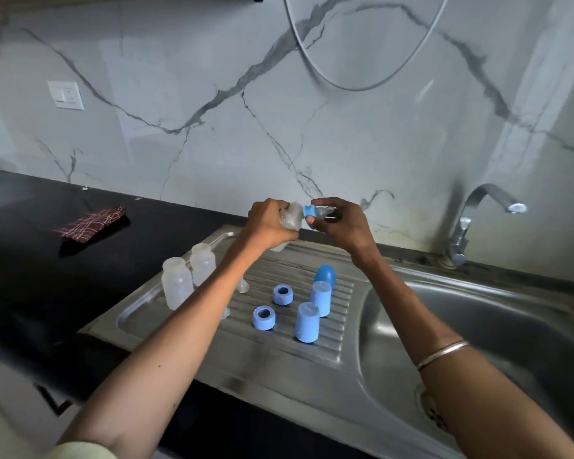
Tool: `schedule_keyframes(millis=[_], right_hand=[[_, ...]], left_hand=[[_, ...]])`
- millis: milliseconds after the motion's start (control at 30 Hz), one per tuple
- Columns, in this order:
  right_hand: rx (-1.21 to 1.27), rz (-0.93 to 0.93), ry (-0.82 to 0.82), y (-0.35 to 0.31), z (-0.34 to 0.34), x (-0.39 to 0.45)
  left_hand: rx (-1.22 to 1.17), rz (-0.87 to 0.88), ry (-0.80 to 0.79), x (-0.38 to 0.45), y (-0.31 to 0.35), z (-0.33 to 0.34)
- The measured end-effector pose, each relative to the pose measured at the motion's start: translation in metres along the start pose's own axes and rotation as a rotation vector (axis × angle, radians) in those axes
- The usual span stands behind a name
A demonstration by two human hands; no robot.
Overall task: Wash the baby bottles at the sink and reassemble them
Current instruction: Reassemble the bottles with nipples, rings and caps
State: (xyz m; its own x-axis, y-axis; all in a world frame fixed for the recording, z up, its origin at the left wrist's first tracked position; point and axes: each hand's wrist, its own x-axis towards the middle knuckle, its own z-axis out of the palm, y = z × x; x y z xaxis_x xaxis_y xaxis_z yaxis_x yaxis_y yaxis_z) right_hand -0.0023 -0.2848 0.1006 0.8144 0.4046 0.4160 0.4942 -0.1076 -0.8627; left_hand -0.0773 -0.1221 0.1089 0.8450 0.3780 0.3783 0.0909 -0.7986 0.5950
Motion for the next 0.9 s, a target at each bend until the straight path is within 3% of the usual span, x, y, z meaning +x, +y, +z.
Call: schedule_keyframes(millis=[433,600,767,900], right_hand=[[0.004,0.07,0.136,0.013,-0.154,-0.099],[0.037,0.153,0.15,0.036,-0.193,-0.138],[0.053,0.195,0.194,0.065,-0.211,-0.159],[0.079,0.282,0.219,0.082,-0.212,-0.164]], left_hand=[[-0.078,0.367,-0.093,-0.081,0.12,0.092],[-0.13,0.403,-0.133,-0.108,0.15,0.138],[-0.186,0.304,-0.148,-0.122,0.153,0.181],[-0.144,0.405,-0.107,-0.129,0.144,0.2]])
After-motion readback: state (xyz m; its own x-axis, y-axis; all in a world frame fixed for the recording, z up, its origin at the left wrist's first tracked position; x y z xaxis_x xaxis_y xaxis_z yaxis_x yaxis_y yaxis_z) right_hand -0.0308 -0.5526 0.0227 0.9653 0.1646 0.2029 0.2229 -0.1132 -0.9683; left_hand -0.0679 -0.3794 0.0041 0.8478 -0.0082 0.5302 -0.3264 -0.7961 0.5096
